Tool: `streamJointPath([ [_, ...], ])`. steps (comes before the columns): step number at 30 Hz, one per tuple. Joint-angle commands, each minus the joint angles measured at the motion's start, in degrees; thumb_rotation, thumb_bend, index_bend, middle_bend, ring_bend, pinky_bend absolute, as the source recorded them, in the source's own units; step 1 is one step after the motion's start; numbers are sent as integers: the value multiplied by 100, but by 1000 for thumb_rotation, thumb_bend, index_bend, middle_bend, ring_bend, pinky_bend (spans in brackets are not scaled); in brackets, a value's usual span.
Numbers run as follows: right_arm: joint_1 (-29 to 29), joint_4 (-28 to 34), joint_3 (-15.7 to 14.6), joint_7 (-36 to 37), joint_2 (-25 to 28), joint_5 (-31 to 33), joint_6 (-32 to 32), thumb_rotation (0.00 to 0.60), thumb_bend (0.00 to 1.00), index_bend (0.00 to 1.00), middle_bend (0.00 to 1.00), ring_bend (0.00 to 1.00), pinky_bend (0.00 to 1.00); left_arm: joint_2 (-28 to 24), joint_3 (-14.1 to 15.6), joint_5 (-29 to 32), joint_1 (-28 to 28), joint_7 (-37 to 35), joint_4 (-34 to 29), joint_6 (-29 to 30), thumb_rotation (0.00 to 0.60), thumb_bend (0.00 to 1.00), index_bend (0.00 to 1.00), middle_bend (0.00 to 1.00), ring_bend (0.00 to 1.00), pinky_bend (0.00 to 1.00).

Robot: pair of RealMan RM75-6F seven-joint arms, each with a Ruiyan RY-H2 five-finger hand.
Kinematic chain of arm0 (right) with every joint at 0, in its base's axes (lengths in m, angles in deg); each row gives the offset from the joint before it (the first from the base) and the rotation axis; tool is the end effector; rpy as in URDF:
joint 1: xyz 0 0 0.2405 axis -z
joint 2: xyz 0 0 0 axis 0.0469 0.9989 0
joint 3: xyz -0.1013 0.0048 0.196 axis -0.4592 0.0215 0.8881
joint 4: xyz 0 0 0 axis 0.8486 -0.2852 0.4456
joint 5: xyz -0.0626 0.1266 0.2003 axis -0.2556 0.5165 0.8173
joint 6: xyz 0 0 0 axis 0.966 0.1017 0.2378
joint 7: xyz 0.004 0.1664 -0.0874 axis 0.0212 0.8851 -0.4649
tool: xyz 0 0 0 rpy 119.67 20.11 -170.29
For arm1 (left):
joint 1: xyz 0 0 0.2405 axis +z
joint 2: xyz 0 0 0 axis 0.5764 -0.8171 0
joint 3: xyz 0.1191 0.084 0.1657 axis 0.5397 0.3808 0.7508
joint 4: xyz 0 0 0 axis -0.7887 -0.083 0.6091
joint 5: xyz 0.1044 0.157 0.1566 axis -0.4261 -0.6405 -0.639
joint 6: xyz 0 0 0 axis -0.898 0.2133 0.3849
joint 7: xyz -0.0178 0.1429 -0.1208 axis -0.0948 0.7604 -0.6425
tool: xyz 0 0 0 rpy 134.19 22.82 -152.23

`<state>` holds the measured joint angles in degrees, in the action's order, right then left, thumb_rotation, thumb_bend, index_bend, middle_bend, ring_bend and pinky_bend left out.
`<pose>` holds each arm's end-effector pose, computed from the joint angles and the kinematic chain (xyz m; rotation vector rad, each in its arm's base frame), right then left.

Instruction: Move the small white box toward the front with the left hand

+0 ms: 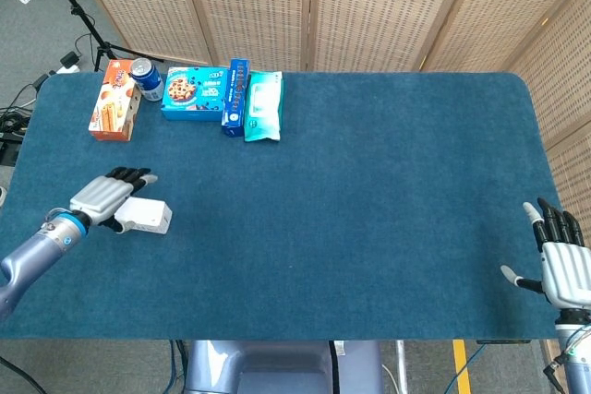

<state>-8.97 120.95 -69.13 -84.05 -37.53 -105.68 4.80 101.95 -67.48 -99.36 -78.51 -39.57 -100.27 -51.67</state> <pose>-0.3134 -0.2490 0.1222 1.3096 -0.9017 0.8366 -0.2512 0.3879 0.0459 -1.9485 -1.0665 -0.5251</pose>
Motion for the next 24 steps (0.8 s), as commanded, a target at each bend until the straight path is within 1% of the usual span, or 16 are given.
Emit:
streamJointPath([
  [1,-2,1,-6,-7,-1,-4,7,600,0,0,0,0,0,41,-98,34,123,83,13,209,600,302,0,0,0,0],
  [7,-7,13,-25,-41,-8,-21,17,600,0,0,0,0,0,55,-107,26,205,88,32,348,600,293,0,0,0,0],
  [10,-1,19,-18,-37,-5,-2,11,600,0,0,0,0,0,1,-18,-144,325,44,-14,508,600,264,0,0,0,0],
  [12,0,28,-22,-33,1,3,20,600,0,0,0,0,0,-44,91,-286,450,103,-26,664,600,252,0,0,0,0],
  [16,9,54,-27,-21,19,-24,-7,600,0,0,0,0,0,-66,230,-400,666,178,-18,907,600,206,0,0,0,0],
  [20,6,59,-35,6,33,-37,6,600,0,0,0,0,0,223,245,-326,896,216,258,1180,600,175,0,0,0,0],
  [24,-1,58,-36,33,42,-42,22,600,0,0,0,0,0,617,179,-126,942,180,592,1128,600,175,0,0,0,0],
])
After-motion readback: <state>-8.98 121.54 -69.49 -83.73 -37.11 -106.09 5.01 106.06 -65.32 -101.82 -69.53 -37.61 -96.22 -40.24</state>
